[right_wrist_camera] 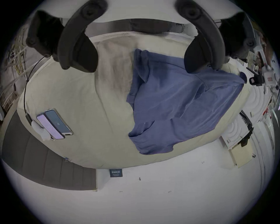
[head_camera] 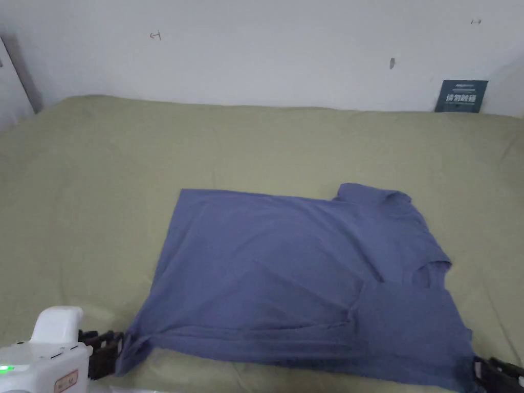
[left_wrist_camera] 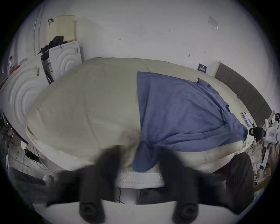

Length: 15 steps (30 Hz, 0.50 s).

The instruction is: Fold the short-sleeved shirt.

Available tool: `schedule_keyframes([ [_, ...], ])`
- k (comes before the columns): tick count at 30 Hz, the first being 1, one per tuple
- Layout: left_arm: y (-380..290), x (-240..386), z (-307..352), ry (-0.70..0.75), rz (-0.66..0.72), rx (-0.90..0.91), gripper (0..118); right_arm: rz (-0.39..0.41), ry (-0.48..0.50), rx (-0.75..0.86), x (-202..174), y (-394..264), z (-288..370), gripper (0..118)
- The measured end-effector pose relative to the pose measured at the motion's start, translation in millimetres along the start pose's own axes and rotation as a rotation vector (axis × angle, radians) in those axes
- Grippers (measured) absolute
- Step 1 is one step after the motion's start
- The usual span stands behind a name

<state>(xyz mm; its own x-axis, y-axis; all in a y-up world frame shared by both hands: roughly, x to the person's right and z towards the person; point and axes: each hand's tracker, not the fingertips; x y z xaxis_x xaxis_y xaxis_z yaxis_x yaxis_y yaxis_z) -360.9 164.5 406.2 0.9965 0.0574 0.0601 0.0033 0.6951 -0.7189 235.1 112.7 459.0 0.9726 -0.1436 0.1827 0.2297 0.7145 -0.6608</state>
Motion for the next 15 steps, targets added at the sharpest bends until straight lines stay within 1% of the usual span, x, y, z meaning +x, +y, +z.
schedule_keyframes([
  [1,-3,-2,-2,0.007,0.017,0.002,0,0.031,-0.030,-0.005,0,-2,-3,0],
  [2,-8,-4,0,0.006,0.023,0.008,0,0.035,-0.034,0.002,2,-7,-2,0],
  [3,-9,-7,-1,-0.033,0.038,-0.035,0,0.034,0.006,-0.024,1,-6,1,0],
  [4,-11,-9,-2,-0.062,0.049,-0.055,0,0.021,0.025,-0.050,0,-7,3,0],
  [6,-13,-7,-5,-0.049,0.030,-0.053,0,0.030,0.000,-0.026,1,-13,4,0],
  [7,-13,-7,-6,-0.056,0.022,-0.059,2,0.032,-0.001,-0.026,-3,-9,6,0],
  [8,-13,-7,-8,-0.060,0.022,-0.068,18,0.026,0.001,-0.025,-3,-9,6,0],
  [9,-12,-7,-14,-0.071,0.030,-0.083,54,0.015,0.001,-0.024,0,-10,5,0],
  [10,-12,-6,-20,-0.083,0.042,-0.104,106,0.009,0.001,-0.025,1,-11,4,0],
  [11,-13,-5,-27,-0.079,0.033,-0.112,118,0.007,-0.001,-0.026,-5,-7,6,0],
  [12,-13,-3,-30,-0.061,0.011,-0.097,117,0.006,-0.002,-0.028,-5,-6,6,0],
  [13,-12,-1,-40,-0.029,-0.010,-0.119,117,0.007,-0.003,-0.031,-4,-7,5,0],
  [15,-10,3,-52,-0.027,-0.020,-0.128,116,0.011,-0.009,-0.034,-5,-5,2,0],
])
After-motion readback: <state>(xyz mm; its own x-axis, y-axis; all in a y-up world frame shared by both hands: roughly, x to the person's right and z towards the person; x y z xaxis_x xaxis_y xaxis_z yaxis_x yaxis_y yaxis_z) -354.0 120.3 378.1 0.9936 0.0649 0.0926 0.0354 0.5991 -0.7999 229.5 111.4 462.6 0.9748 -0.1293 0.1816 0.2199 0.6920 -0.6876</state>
